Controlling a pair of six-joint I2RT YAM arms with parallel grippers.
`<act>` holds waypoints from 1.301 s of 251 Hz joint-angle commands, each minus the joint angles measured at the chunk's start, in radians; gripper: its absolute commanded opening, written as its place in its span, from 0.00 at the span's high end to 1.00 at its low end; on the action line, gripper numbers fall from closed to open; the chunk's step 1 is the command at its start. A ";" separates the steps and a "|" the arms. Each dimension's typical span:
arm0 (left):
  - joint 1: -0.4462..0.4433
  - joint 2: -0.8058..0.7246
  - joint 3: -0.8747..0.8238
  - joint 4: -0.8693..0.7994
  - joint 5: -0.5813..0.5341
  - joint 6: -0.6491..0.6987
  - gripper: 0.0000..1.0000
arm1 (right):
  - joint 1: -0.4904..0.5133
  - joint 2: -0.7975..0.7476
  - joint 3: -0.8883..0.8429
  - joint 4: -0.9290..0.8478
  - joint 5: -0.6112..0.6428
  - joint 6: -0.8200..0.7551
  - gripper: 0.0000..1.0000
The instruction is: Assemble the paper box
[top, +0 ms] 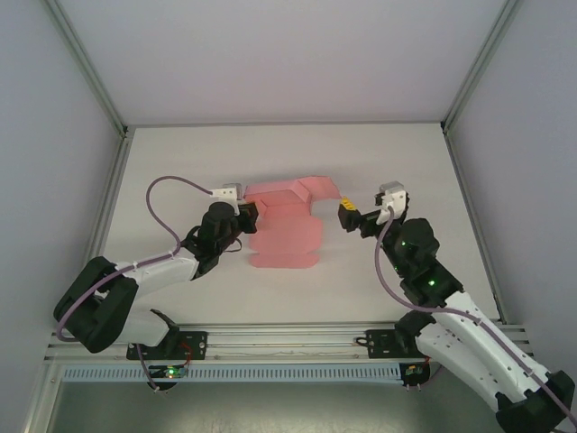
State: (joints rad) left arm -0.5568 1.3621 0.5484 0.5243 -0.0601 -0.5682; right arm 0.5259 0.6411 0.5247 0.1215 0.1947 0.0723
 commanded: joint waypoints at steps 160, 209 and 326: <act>-0.009 -0.072 -0.031 0.034 0.109 0.118 1.00 | -0.350 0.310 0.144 -0.001 -0.525 -0.009 0.06; -0.010 -0.084 -0.030 0.021 0.106 0.112 1.00 | -0.346 0.389 0.173 -0.020 -0.693 -0.023 0.06; -0.010 -0.074 -0.015 0.002 0.074 0.102 1.00 | -0.237 0.443 0.200 -0.136 -0.850 -0.164 0.11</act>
State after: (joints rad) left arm -0.5568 1.3003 0.5274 0.5232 0.0444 -0.4744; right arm 0.2596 1.0767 0.6914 0.0208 -0.5964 -0.0231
